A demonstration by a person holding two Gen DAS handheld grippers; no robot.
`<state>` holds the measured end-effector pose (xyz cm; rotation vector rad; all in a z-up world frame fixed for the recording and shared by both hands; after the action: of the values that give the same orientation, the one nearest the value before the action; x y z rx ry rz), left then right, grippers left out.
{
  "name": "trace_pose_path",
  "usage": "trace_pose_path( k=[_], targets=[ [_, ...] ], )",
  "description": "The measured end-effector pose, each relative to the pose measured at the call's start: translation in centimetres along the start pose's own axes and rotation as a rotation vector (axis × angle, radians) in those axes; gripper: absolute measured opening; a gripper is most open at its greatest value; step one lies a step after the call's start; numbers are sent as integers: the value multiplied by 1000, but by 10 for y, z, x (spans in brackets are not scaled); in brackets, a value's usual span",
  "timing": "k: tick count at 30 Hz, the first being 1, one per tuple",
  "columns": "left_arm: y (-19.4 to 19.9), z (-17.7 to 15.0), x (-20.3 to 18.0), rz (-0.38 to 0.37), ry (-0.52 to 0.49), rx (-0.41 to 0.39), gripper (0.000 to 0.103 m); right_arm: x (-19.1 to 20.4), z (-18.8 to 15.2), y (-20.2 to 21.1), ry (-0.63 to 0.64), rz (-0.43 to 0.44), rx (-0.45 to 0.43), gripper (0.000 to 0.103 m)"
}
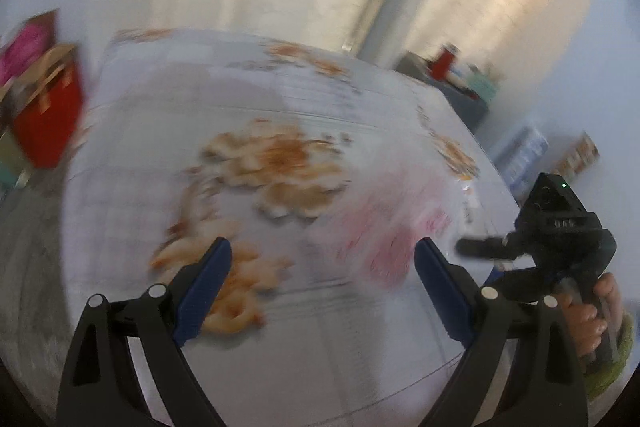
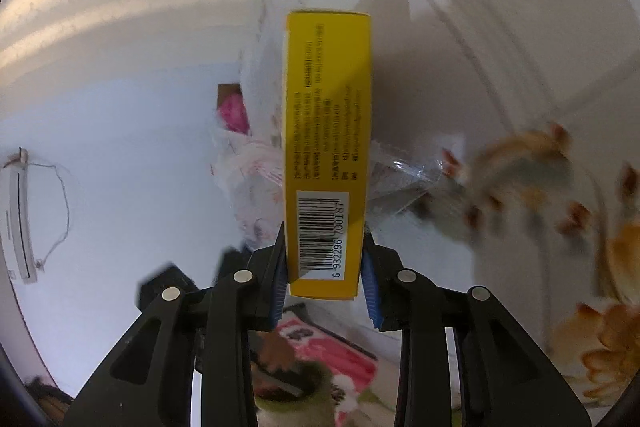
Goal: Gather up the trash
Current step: 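Lower the right gripper with the box while the left gripper approaches the clear plastic bag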
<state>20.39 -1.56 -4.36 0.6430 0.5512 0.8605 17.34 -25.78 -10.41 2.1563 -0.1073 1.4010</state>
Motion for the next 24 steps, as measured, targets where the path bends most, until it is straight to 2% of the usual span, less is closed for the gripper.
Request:
trace_pose_path(
  k=[2, 3, 8, 12, 14, 20, 21, 24],
  targets=[
    [-17, 5, -10, 27, -57, 21, 90, -3, 2, 3, -1, -4, -8, 32],
    [-31, 6, -13, 63, -90, 58, 90, -6, 2, 5, 1, -8, -17, 33],
    [-59, 4, -24, 133, -188, 121, 90, -3, -4, 13, 39, -47, -70, 34],
    [-67, -7, -30, 148, -217, 145, 90, 3, -10, 23, 92, -115, -144, 36],
    [-68, -11, -31, 134, -204, 147, 90, 2, -11, 47, 130, -158, -204, 38],
    [-72, -12, -32, 146, -210, 146, 90, 14, -16, 69, 230, -343, -397, 45],
    [-72, -12, -31, 149, -212, 148, 91, 9, -10, 66, 245, -376, -427, 49],
    [-73, -12, -30, 159, -218, 149, 91, -11, -15, 100, 276, -470, -510, 59]
  ],
)
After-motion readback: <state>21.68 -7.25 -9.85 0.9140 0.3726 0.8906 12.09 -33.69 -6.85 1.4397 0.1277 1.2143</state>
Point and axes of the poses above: each gripper's, at about its wrist camera, not at the fingertips, and y roughly against the way its jaws point, x to its left, z to its top, the point moved 5 cm from there along -y, roughly the way its jaws point, and after that the axes turned 12 degrees about -y, right-handed, at the moved point
